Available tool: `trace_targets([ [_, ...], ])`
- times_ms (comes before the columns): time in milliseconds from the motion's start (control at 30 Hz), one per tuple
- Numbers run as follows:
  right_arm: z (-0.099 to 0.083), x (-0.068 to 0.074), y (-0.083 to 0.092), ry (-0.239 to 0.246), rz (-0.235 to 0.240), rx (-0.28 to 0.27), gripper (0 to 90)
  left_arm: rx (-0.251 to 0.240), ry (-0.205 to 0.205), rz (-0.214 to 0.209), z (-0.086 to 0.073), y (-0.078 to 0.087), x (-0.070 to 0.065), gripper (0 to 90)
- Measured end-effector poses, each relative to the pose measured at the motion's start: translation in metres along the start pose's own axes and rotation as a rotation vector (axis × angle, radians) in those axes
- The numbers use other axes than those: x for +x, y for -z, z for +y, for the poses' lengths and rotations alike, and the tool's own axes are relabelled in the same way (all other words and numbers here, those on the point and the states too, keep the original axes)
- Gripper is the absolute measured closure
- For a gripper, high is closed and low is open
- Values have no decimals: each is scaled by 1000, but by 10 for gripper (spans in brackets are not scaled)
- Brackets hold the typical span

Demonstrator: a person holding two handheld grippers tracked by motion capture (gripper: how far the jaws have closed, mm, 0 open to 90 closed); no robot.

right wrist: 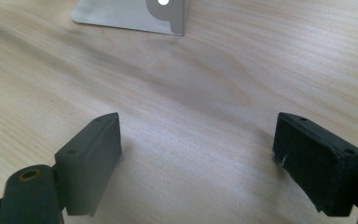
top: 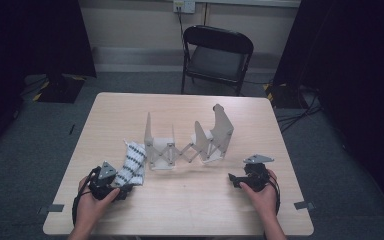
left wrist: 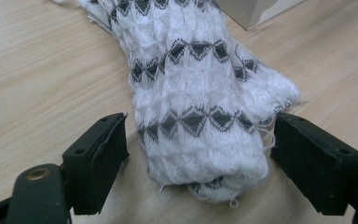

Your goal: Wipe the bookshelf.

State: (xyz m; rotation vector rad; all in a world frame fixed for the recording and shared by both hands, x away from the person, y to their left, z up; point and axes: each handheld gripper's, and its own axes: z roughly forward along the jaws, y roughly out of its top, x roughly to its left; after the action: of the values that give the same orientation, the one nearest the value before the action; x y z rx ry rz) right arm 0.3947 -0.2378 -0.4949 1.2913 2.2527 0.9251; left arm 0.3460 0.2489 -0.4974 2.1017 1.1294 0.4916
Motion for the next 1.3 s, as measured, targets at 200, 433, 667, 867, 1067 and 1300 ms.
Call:
trace_targets([
  [200,9,6,9,33,37,-10,214,-23,-1,-18,-3,-2,3,151],
  [433,32,22,29,75,81,-17,241,-21,-5,-20,-3,-2,3,150],
  [667,57,30,47,72,121,-34,252,-21,-4,-20,-3,-2,3,148],
  [867,74,39,53,106,121,-28,253,-23,-4,-20,-3,-2,3,148],
  [1067,85,51,57,139,129,-27,263,-23,-3,-21,-3,-2,3,148],
  [1300,98,62,63,129,135,-43,272,-23,-3,-20,-3,-2,3,148],
])
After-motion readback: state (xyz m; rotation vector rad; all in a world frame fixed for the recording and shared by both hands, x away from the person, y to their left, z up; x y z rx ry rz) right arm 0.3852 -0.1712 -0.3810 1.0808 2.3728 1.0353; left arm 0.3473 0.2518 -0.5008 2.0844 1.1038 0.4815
